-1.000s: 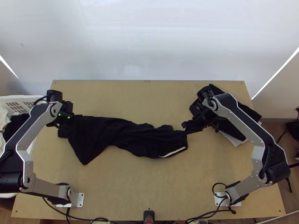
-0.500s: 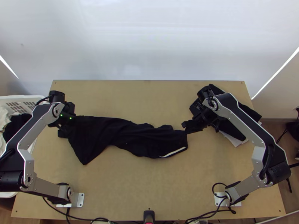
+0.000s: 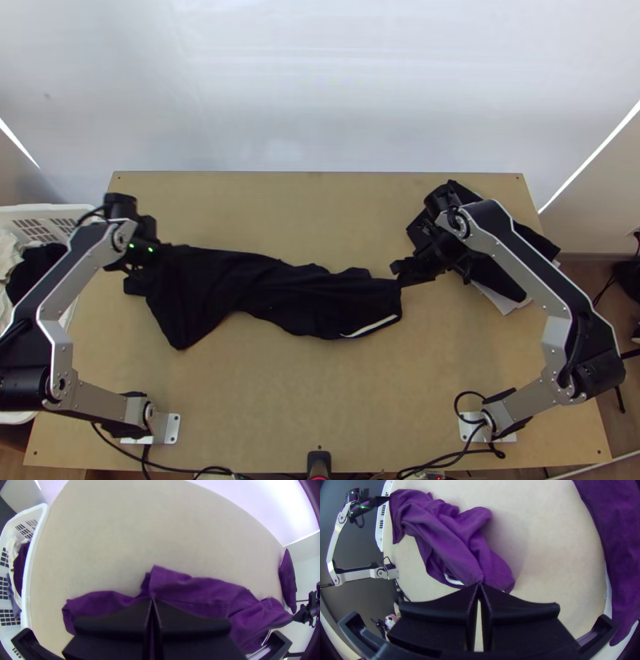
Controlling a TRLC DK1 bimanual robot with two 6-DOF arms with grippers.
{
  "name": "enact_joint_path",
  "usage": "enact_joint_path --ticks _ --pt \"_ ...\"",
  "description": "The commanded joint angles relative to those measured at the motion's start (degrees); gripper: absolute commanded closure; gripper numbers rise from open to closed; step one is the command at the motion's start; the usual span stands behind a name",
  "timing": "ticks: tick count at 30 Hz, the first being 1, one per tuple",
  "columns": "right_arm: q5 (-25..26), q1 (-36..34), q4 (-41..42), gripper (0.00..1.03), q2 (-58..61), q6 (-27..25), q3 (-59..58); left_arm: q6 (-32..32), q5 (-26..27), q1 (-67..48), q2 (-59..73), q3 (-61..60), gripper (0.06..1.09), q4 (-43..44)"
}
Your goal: Fold the t-shirt
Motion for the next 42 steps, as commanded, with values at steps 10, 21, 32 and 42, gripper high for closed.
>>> enact_joint_path --ticks 10,21,32,42 --pt "0.11 -8.63 0.11 1.00 0.38 5.80 24.47 -14.48 -0.34 11.16 -8.41 27.01 1.05 -7.43" --pt "0.46 -13.20 1.78 1.00 11.19 12.66 53.65 -20.28 -0.34 11.78 -3.40 46.00 1.05 -9.19" --pt "1.86 -14.70 19.54 1.00 -4.89 13.45 42.93 -26.43 -0.34 11.43 -10.17 50.21 1.05 -1.36" --pt "1.95 -17.24 30.52 1.00 -30.29 13.36 21.83 -28.37 2.39 16.26 -19.92 41.16 1.05 4.17"
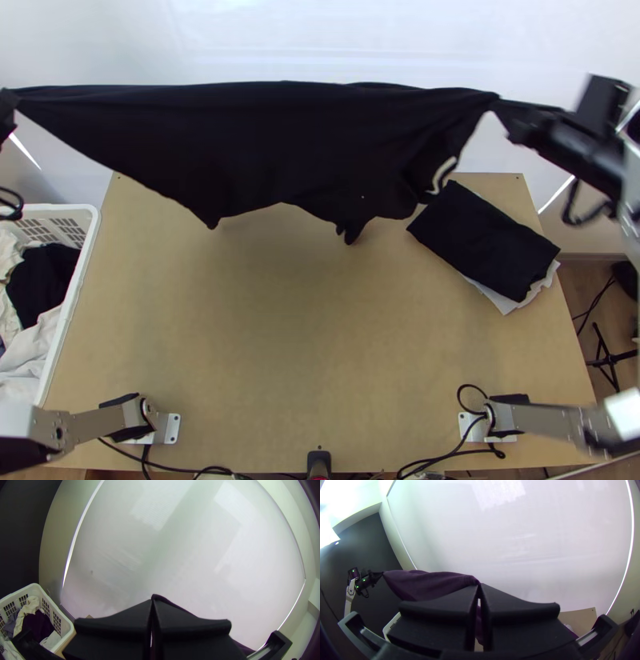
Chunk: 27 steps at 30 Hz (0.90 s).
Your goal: Fold the t-shirt
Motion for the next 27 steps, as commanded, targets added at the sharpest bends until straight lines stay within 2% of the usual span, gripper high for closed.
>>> enact_joint_path --ticks 1,9,16,25,27 --pt "0.27 -2.41 4.49 1.00 -17.34 -0.37 -13.48 -1.16 2.63 3.37 -7.08 -6.60 1.05 4.26" --pt "0.45 -7.42 -0.43 1.00 -31.67 -5.20 -22.00 -1.33 7.47 7.32 -14.02 -14.16 1.05 5.40" --pt "0.62 -8.30 -7.29 1.00 -36.77 -8.80 -22.79 -1.24 10.54 8.03 -22.72 -20.84 1.05 4.44" --pt "0.62 -7.50 -20.73 1.00 -42.04 -12.93 -22.88 -0.72 11.69 8.03 -31.95 -29.89 1.05 -1.28" --pt "0.71 -7.42 -21.44 1.00 -42.57 -13.29 -23.06 -0.63 11.69 7.94 -33.27 -31.30 1.05 -1.01"
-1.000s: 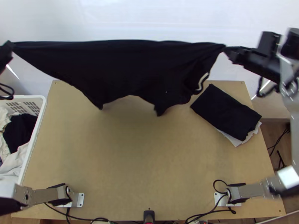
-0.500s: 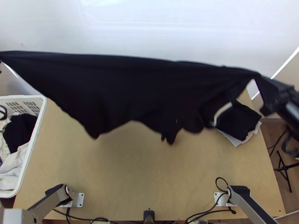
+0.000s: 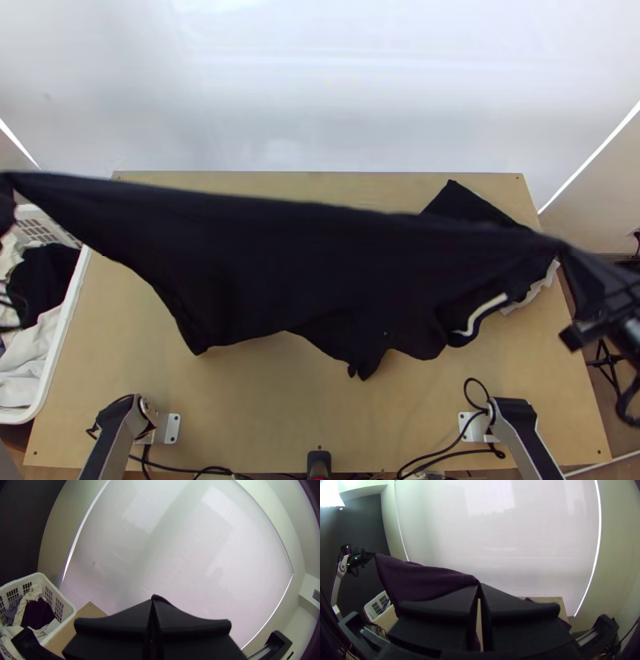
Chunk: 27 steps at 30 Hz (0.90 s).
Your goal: Fold the t-shirt
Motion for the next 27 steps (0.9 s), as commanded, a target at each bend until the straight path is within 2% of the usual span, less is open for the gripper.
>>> enact_joint_path --ticks 1,6,9,14,17,23,27 --pt "-0.12 0.52 -6.42 1.00 -3.33 -2.51 -0.61 0.36 0.95 0.09 -5.90 -5.99 1.05 -1.80" --pt "-0.21 0.43 -1.59 1.00 -0.78 -1.54 0.88 -1.23 1.04 0.18 -4.15 -2.91 1.05 0.40" --pt "-0.21 0.43 0.61 1.00 1.76 1.62 5.81 -2.11 1.04 0.18 -2.65 2.71 1.05 0.40" --pt "0.32 0.43 0.43 1.00 5.72 3.47 17.50 -3.51 1.13 -0.09 -0.19 15.37 1.05 -2.59" --pt "1.55 0.43 -1.85 1.00 6.95 3.55 24.44 -4.48 1.22 -1.14 -0.01 22.58 1.05 -5.40" --pt "2.43 1.40 -11.96 1.00 5.54 3.55 32.79 -4.92 1.13 -7.20 -1.42 36.20 1.05 -14.37" --pt "8.14 6.93 -17.32 1.00 5.37 3.64 38.41 -4.83 1.13 -8.79 -2.30 40.50 1.05 -18.15"
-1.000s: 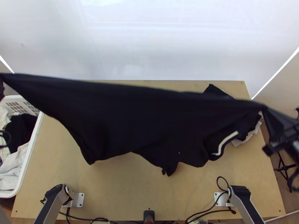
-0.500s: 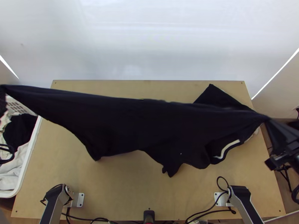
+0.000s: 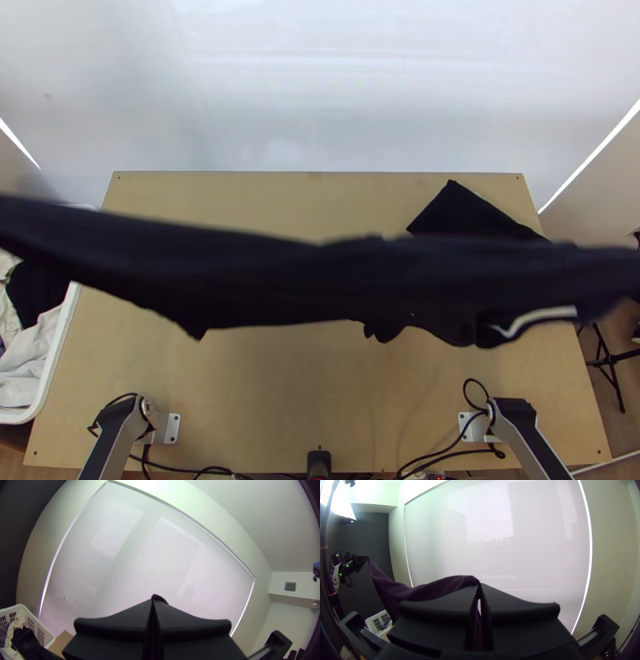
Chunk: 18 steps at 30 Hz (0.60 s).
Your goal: Fold the t-shirt
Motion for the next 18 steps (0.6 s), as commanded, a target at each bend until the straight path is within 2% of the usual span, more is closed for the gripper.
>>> enact_joint_path --ticks 1,4,8,11,13,16,18 --pt "7.04 6.46 -8.01 1.00 -0.07 0.47 10.16 -0.28 -0.01 -3.85 -1.45 10.17 1.05 -7.02" --pt "10.90 9.54 -9.07 1.00 0.28 0.65 10.60 0.24 -0.10 -4.99 -2.33 9.11 1.05 -9.31" --pt "11.78 11.29 -7.75 1.00 0.37 0.47 5.41 1.12 -0.10 -7.28 -3.12 1.20 1.05 -12.03" --pt "11.69 12.53 -3.27 1.00 0.01 0.56 -4.52 3.93 -0.18 -8.51 -5.76 -12.60 1.05 -11.07" --pt "11.69 12.70 1.30 1.00 -0.78 0.74 -14.72 9.30 -0.80 -9.47 -7.34 -23.58 1.05 -10.80" --pt "11.61 12.61 8.42 1.00 -0.51 0.65 -30.54 16.59 -1.06 -8.86 -7.25 -41.51 1.05 -5.97" --pt "11.34 12.61 13.26 1.00 0.45 1.18 -38.89 20.02 -0.97 -7.36 -5.49 -52.06 1.05 0.53"
